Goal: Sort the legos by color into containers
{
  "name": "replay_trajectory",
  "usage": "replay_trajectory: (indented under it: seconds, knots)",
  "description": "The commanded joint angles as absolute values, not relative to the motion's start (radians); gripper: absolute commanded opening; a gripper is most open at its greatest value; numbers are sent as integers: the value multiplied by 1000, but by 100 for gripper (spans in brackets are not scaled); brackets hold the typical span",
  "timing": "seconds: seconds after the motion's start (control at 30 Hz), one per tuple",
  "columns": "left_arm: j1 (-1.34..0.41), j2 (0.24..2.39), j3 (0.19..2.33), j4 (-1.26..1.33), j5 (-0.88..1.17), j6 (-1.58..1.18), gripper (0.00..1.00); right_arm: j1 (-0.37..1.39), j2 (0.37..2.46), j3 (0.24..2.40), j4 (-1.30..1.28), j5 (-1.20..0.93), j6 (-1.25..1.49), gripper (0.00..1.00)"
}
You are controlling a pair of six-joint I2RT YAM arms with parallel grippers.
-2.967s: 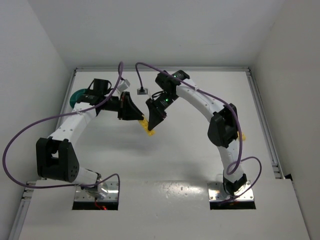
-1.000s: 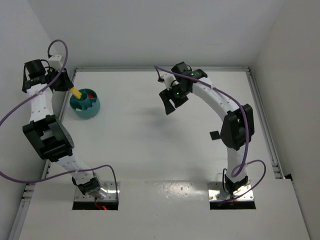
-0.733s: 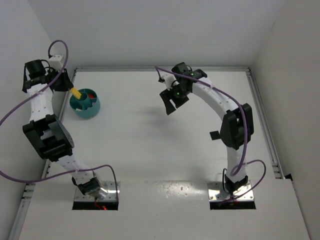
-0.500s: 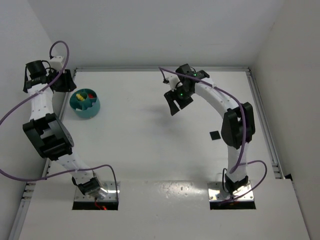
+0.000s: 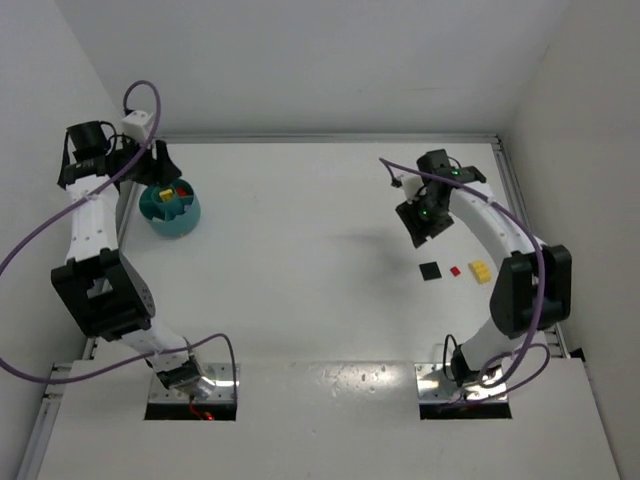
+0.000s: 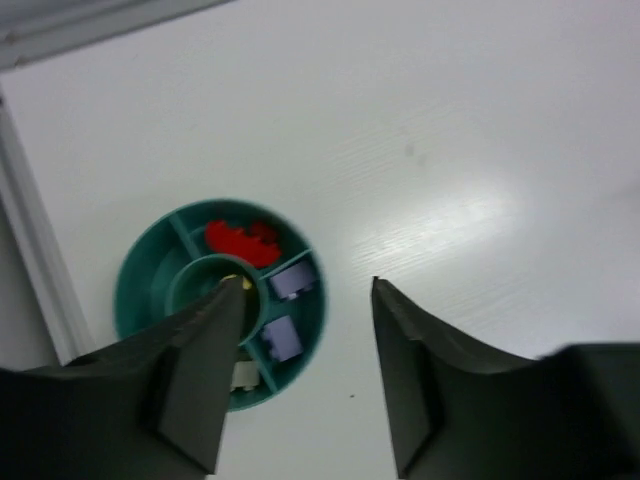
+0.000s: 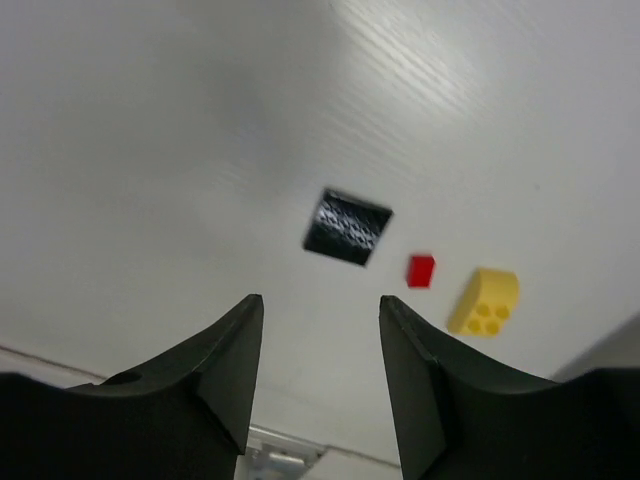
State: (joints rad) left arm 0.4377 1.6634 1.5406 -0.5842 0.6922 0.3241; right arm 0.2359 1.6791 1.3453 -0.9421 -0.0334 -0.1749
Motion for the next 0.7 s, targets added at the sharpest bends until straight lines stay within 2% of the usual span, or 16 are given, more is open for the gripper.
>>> replay_trajectory:
  seconds: [0.0, 0.03, 0.1, 0.4, 0.5, 0.67]
  knots:
    - [335, 1488, 1497, -597, 816, 408, 62, 189, 1573, 1232, -936, 67, -282, 50]
    - [293, 1464, 1456, -597, 816, 435, 72, 160, 1556, 1207, -925, 80, -328, 50]
    - [249, 1407, 1427, -597, 799, 446, 78, 132, 1543, 1155, -905, 124, -339, 50]
    - [89, 1304, 1318, -597, 756, 457, 77, 26, 1637, 1071, -770, 215, -399, 41]
    - [71, 1293, 1292, -597, 744, 457, 75, 3, 1683, 1046, -736, 184, -399, 37]
    - [71, 1282, 1261, -597, 755, 446, 73, -26, 1749, 1025, -680, 163, -399, 36]
